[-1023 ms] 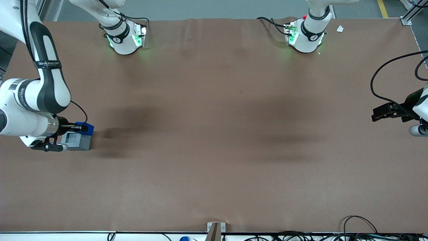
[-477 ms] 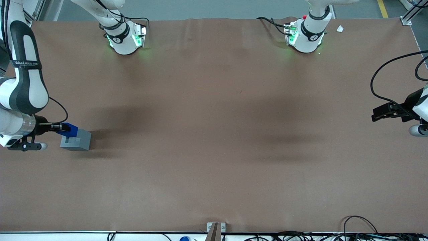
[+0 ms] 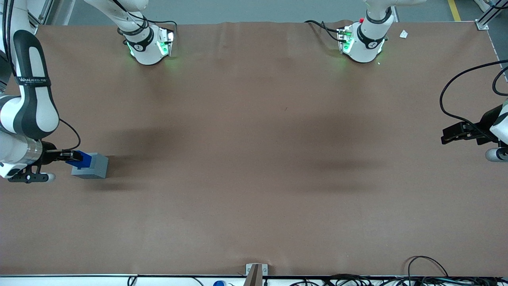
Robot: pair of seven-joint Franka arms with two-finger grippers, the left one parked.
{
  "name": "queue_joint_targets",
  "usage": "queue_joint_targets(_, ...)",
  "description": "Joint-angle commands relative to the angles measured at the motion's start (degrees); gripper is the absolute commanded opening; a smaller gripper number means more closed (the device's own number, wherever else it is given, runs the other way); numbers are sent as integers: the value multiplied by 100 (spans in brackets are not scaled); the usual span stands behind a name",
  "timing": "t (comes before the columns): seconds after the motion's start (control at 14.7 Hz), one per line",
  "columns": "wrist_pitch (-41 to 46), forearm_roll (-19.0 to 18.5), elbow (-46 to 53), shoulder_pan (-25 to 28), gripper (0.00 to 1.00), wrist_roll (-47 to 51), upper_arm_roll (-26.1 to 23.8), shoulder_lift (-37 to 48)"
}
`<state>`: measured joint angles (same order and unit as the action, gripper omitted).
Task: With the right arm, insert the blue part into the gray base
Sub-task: 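Lower the blue part into the gray base's square hole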
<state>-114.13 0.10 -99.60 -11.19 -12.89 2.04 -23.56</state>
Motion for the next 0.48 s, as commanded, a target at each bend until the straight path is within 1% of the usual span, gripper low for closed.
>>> queue_joint_targets(0.0, -4, 25, 28, -164, 16, -108, -64, -44)
queue_joint_targets(0.41, -39, 8, 37, -190, 16, -144, -55, -140)
